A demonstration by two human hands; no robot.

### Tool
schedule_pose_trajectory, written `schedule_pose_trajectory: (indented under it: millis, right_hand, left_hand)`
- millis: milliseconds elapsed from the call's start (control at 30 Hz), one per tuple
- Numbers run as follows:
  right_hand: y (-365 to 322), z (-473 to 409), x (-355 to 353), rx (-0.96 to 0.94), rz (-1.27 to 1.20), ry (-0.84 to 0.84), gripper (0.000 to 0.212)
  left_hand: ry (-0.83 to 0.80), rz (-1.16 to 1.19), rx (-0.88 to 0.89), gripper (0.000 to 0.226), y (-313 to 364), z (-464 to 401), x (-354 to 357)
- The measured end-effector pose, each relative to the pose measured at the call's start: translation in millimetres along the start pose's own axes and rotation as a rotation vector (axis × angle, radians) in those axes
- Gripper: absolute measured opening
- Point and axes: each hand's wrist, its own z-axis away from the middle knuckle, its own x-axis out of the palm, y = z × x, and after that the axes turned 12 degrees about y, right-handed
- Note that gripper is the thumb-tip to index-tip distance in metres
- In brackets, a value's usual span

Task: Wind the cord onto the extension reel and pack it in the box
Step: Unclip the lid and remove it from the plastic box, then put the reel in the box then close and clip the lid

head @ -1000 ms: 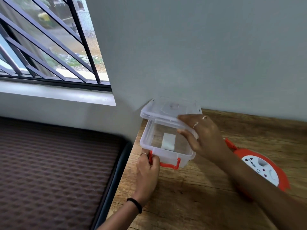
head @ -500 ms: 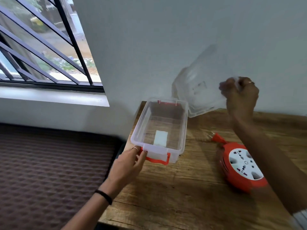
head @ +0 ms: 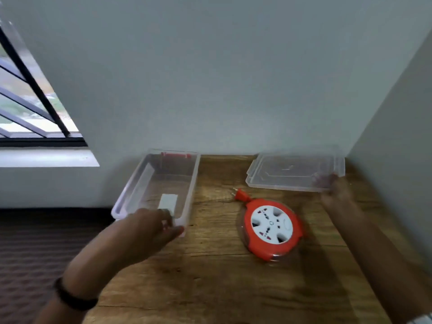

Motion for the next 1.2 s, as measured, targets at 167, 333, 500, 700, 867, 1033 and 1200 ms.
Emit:
schedule_pose_trajectory:
  millis: [167, 333, 500, 700, 867, 1033, 1200]
  right_hand:
    - [3.2, -22.1, -22.8, 0.095, 0.109, 0.137, 0.019]
    - [27.8, -58.1, -48.1, 0.097, 0.367, 0.147, 0.053]
    - [13.2, -32.3, -41.7, -0.011, 0.559, 0.199, 0.047]
    - [25.1, 11.6, -48.7, -0.262, 0.822, 0.046, 0.036]
    - [49.3, 52.6, -56.7, -0.222, 0.986, -0.295, 0.009]
    - [65.3, 35.7, -54.9, -0.098, 1.082, -0.306, 0.046]
    - [62.9, 37.3, -47.3, 0.116, 0.944, -0.321, 0.043]
  left_hand:
    - [-0.018, 0.148, 0.140, 0.027, 63.2, -46.7, 67.1]
    - [0.097, 0.184, 0.059, 0.028, 84.5, -76.0, 114.9]
    - [0.185, 0.298, -0.189, 0.038, 96.9, -86.8, 131.1]
    - [0.184, 0.375, -0.289, 0.030, 112.7, -86.4, 145.1]
    - [0.183, 0.487, -0.359, 0.048, 122.1, -88.6, 154.9]
    - [0.143, 0.678, -0.485, 0.051, 124.4, -92.8, 158.5]
    - [0.176, 0.823, -0.534, 0.055, 123.7, -87.7, 156.1]
